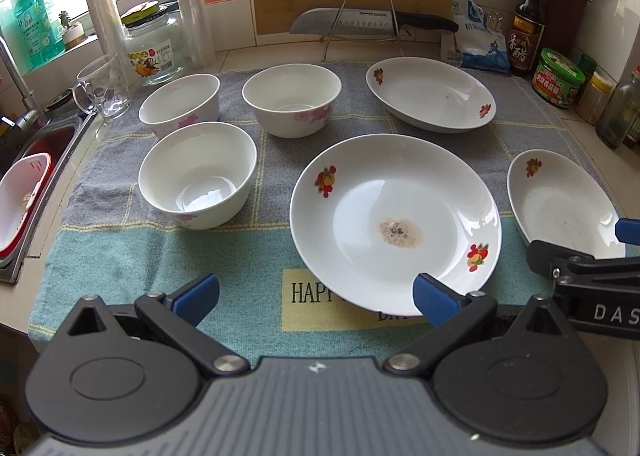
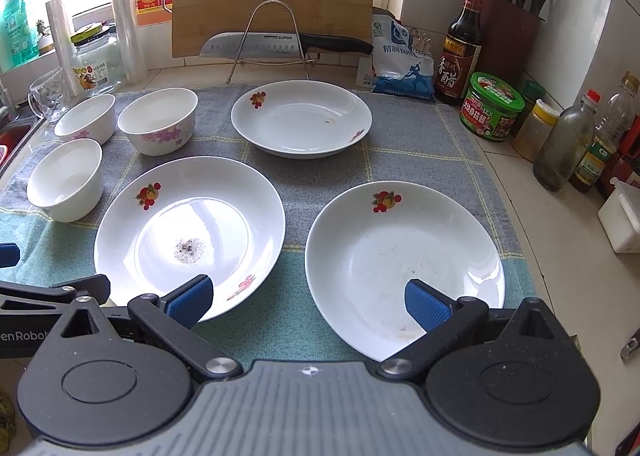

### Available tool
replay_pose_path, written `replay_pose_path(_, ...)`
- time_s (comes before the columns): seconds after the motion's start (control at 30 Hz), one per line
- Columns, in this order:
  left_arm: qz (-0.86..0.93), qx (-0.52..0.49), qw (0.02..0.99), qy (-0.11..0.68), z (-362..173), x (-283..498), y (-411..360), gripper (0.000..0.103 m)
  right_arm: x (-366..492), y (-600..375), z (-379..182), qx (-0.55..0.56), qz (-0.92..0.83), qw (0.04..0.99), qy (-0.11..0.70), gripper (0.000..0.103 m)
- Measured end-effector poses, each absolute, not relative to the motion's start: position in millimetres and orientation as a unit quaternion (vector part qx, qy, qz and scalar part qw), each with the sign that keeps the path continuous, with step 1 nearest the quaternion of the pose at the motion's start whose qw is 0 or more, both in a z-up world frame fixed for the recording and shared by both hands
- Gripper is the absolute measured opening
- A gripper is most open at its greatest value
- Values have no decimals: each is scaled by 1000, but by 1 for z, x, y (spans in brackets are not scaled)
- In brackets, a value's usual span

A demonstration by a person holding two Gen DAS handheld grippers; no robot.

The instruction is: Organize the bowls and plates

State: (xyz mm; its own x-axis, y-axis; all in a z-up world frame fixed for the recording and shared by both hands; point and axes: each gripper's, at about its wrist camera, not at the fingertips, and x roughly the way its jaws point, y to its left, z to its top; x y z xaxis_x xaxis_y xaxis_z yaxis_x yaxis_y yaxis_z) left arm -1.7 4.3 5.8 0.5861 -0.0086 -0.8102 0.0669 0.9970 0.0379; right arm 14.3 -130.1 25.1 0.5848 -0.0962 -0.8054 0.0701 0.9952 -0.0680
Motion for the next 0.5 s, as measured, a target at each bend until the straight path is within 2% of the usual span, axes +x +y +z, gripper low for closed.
replay_pose_path(0.5,-21,31,889,456,7,-1,4,102,15,-130,26,-15,-47,891,452,103)
